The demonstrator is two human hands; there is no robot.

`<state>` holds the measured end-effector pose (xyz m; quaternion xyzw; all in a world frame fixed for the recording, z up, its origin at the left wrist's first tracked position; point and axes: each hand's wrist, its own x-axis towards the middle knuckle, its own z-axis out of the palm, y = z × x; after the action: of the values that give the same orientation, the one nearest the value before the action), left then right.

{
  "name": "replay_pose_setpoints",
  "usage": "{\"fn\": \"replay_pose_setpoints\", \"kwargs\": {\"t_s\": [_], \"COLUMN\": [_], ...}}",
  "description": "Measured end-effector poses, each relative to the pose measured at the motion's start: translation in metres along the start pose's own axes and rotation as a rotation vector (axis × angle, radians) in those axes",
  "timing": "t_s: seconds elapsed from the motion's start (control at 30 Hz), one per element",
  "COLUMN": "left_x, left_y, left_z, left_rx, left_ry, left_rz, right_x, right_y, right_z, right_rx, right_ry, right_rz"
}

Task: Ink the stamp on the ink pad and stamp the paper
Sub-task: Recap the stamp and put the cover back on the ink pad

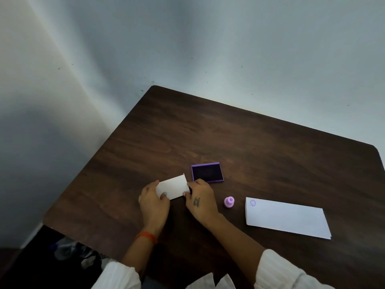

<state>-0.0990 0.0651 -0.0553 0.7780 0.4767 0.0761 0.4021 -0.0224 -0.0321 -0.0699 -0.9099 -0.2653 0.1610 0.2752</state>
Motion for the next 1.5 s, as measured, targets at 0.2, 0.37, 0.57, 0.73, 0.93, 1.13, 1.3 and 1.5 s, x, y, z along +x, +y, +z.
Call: {"fn": "replay_pose_setpoints", "kwargs": {"t_s": [0.2,0.37,0.57,0.73,0.93,1.13,1.3,1.5], "left_x": [0.000,-0.005,-0.007,-0.004,0.004,0.007,0.007,0.011], "left_y": [0.007,0.024,0.050,0.066,0.071,0.062,0.056,0.055], "left_z": [-0.001,0.003,0.016,0.033,0.048,0.055,0.057,0.058], "left_rx": [-0.067,-0.112,-0.190,-0.200,-0.168,-0.135,-0.113,-0.095], "left_ry": [0.024,0.048,0.043,0.017,-0.028,-0.050,-0.059,-0.062], "left_rz": [-0.013,0.047,0.162,0.206,0.205,0.172,0.155,0.172], "right_x": [-0.006,-0.013,-0.007,0.006,0.020,0.025,0.026,0.029], "right_y": [0.007,0.012,0.027,0.044,0.059,0.070,0.071,0.073], "right_z": [0.000,-0.013,-0.046,-0.068,-0.075,-0.060,-0.046,-0.041], "right_rx": [0.165,0.310,0.383,0.392,0.353,0.333,0.340,0.327], "right_ry": [0.071,0.218,0.412,0.487,0.424,0.368,0.386,0.398], "right_rz": [0.086,0.138,0.198,0.248,0.295,0.354,0.420,0.423]}}
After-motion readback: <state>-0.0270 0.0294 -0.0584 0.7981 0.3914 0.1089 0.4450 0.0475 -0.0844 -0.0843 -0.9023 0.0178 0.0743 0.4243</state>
